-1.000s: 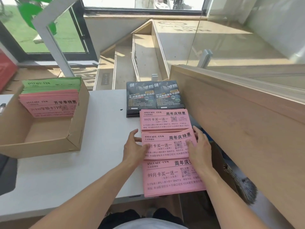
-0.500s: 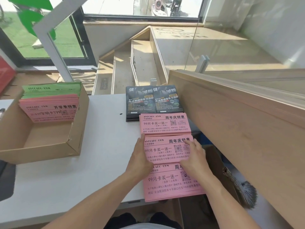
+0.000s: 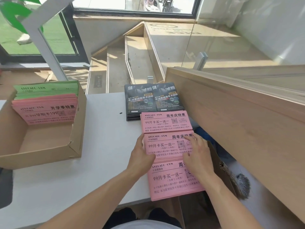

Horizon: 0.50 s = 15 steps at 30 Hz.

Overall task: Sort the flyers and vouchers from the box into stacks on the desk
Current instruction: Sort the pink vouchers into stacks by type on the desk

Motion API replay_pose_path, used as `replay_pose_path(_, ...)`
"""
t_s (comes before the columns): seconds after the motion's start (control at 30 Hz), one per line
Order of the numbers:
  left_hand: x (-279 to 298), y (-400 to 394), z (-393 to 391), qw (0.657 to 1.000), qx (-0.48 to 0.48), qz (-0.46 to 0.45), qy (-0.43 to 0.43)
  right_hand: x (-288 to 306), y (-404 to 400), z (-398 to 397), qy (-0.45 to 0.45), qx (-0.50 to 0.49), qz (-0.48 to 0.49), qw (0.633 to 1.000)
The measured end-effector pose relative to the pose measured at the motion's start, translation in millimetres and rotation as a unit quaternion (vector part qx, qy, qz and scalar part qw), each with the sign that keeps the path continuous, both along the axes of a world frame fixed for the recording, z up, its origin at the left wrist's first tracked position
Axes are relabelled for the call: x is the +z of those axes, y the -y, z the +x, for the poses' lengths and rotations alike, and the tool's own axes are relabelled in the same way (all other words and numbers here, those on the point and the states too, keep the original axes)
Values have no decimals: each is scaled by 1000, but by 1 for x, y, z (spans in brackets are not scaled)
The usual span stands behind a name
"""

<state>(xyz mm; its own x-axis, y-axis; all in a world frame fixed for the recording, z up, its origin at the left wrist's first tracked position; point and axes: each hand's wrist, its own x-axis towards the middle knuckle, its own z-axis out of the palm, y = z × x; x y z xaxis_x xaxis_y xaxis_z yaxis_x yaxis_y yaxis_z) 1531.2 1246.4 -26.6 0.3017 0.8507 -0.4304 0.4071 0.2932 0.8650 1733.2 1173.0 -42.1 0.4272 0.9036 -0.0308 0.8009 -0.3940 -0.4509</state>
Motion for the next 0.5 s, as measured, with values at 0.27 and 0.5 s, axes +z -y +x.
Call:
replay_pose_path(0.27,21,-13,-77,978,90,172,75,18,-39,-80,-14,45,93,995)
replay_pose_path(0.5,55,-85,-197,911,140,388,5,41,-141,-222,-73,202,179,960)
